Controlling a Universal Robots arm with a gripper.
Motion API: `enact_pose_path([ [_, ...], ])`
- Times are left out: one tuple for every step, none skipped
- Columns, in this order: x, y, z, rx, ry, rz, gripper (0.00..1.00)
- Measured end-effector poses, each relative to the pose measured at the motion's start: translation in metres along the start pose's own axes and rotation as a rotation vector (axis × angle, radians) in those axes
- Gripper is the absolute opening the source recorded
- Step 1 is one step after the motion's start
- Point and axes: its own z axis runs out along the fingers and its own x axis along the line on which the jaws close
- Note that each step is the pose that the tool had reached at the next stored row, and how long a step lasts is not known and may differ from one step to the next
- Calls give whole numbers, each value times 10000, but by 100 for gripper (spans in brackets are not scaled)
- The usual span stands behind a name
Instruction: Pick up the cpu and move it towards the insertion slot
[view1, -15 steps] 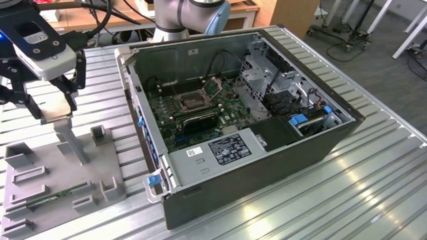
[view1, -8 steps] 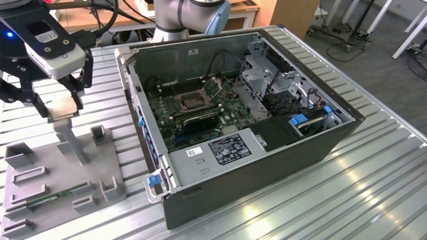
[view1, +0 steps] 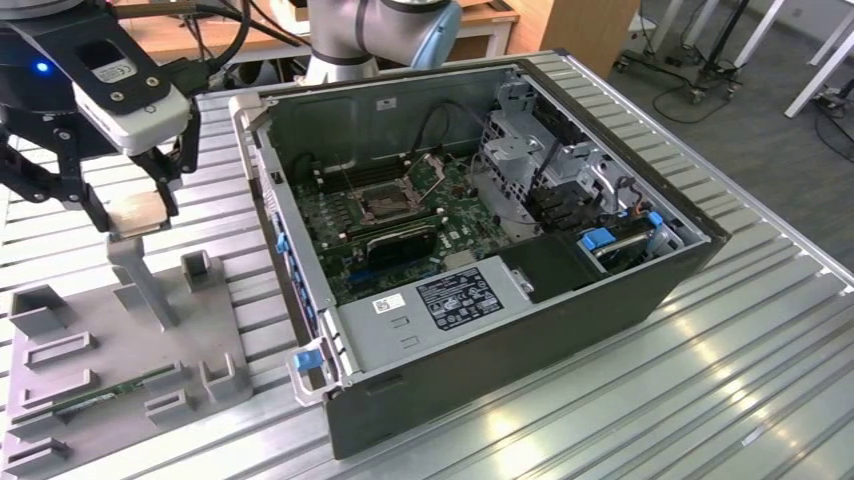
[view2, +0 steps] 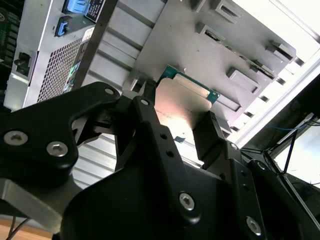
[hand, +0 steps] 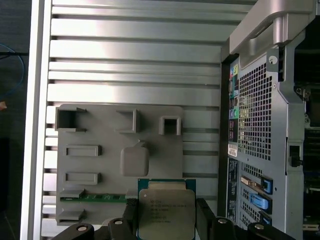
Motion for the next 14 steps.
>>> enact_pose_path([
  [-15,0,-1,1,1,0,55],
  [-31,-1,0,0,1,0,55],
  [-46,-1,0,0,0,0,55],
  [-62,-1,-1,1,1,0,55],
  [-79,-1,-1,0,1,0,55],
  [-97,-2,-1,1,1,0,55],
  [-115,-2,0,0,0,1,55],
  [-133,-2,0,0,0,1,55],
  [-153,-3,0,0,0,0,55],
  [-171,-3,0,0,0,0,55],
  [-190,-3,0,0,0,1,55],
  [-209,-3,0,0,0,0,55],
  [-227,-4,0,0,0,0,55],
  [-246,-4,-1,0,1,0,55],
])
